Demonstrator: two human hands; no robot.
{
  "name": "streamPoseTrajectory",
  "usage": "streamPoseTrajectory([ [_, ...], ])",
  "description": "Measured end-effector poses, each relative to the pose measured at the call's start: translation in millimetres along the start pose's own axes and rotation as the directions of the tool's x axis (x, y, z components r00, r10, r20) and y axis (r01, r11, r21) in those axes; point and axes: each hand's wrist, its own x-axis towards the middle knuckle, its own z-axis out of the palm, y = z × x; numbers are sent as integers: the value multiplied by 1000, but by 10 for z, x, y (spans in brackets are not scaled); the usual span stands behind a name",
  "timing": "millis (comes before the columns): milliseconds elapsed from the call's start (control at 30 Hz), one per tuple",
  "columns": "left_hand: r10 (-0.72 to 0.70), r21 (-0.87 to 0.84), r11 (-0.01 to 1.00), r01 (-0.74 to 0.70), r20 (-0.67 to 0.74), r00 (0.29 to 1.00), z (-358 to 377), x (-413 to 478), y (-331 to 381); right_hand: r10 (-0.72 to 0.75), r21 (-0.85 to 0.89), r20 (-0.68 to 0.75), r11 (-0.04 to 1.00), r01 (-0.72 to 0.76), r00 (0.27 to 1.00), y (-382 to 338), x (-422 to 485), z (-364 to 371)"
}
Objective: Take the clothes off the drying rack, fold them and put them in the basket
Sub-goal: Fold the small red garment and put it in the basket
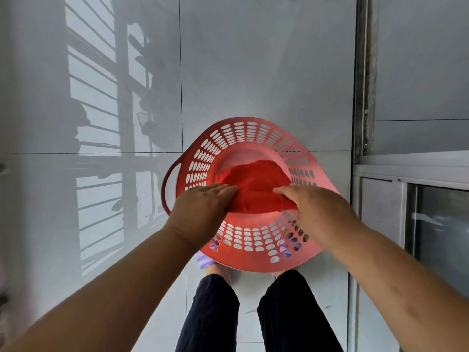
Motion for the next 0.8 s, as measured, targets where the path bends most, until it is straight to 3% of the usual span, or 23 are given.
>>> streamPoseTrajectory([
  [167,-50,39,998,50,-6,999,333,152,-118,-28,29,-81,999,31,996,113,292,181],
  [267,-130,-6,991,130,67,989,741,265,-153,-28,7,-76,1000,28,997,238,589,539],
  [500,-168,32,985,172,448,878,1773,318,-108,14,-48,182,999,-5,983,543,1036,1574],
  [700,-152,-18,982,190,527,836,2061,205,-5,40,-15,294,999,-38,955,649,1078,1851],
  [800,-199,-98,948,302,557,806,2092,237,-25,62,0,288,998,-64,956,648,1124,1822],
])
